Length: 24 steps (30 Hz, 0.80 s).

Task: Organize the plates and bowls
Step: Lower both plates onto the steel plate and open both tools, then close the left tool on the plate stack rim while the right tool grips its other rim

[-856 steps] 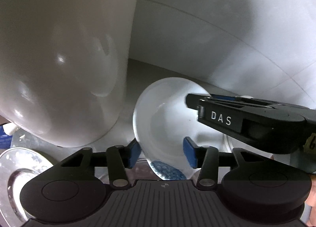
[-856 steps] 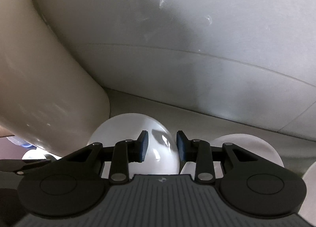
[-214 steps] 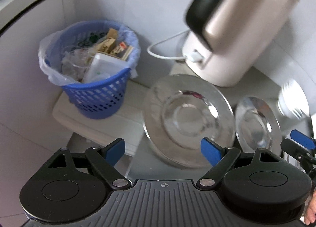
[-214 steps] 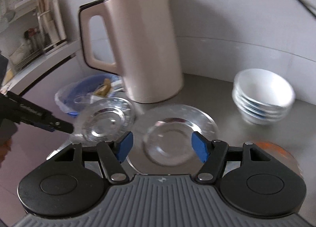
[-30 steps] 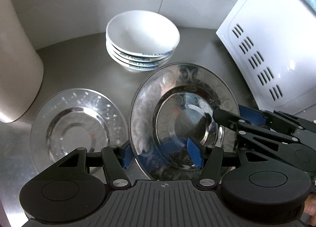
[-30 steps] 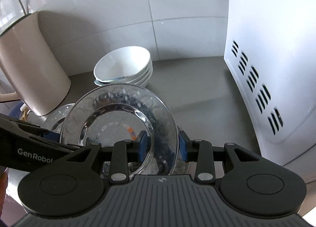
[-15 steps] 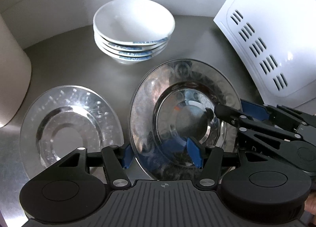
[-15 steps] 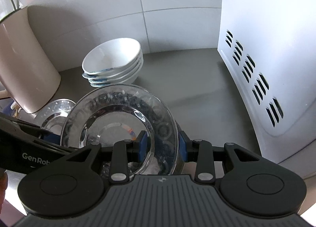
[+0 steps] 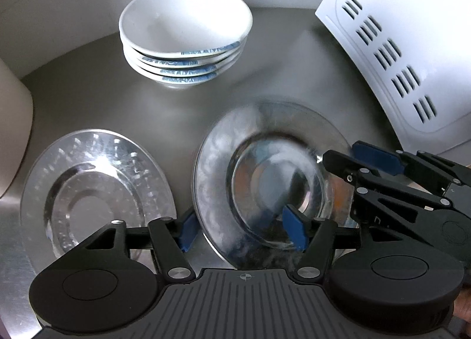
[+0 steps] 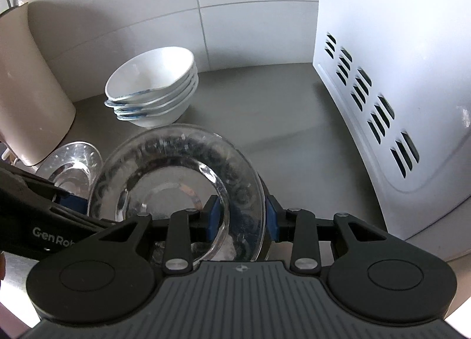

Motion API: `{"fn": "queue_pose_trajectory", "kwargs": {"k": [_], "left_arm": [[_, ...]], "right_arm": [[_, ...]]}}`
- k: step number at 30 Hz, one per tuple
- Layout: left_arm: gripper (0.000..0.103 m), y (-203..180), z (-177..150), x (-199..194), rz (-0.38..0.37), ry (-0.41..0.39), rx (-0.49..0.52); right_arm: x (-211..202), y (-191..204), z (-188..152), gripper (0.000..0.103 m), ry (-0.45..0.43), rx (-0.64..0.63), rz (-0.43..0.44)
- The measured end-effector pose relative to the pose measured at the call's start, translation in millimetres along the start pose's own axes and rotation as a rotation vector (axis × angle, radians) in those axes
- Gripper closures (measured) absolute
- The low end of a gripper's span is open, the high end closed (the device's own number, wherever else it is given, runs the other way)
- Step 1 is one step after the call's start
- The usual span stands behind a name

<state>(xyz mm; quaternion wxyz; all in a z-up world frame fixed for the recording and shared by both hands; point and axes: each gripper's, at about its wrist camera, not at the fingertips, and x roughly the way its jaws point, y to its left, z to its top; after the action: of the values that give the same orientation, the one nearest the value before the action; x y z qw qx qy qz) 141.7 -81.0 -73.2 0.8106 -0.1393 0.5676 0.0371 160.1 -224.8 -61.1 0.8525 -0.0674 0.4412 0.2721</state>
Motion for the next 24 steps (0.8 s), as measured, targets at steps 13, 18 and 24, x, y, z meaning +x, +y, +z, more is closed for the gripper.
{"fn": "queue_pose_trajectory", "kwargs": {"k": [13, 18, 24], "left_arm": [[0.0, 16.0, -1.0, -28.1, 0.017, -0.083, -0.049], [0.0, 31.0, -11.2, -40.9, 0.032, -0.103, -0.095], [0.0, 58.8, -31.5, -58.0, 0.06, -0.129, -0.174]], "right_arm": [[-4.6, -8.4, 2.8, 0.046, -0.043, 0.009, 0.012], [-10.8, -2.9, 4.8, 0.032, -0.067, -0.011, 0.035], [-18.7, 10.2, 9.5, 0.028, -0.093, -0.049, 0.07]]}}
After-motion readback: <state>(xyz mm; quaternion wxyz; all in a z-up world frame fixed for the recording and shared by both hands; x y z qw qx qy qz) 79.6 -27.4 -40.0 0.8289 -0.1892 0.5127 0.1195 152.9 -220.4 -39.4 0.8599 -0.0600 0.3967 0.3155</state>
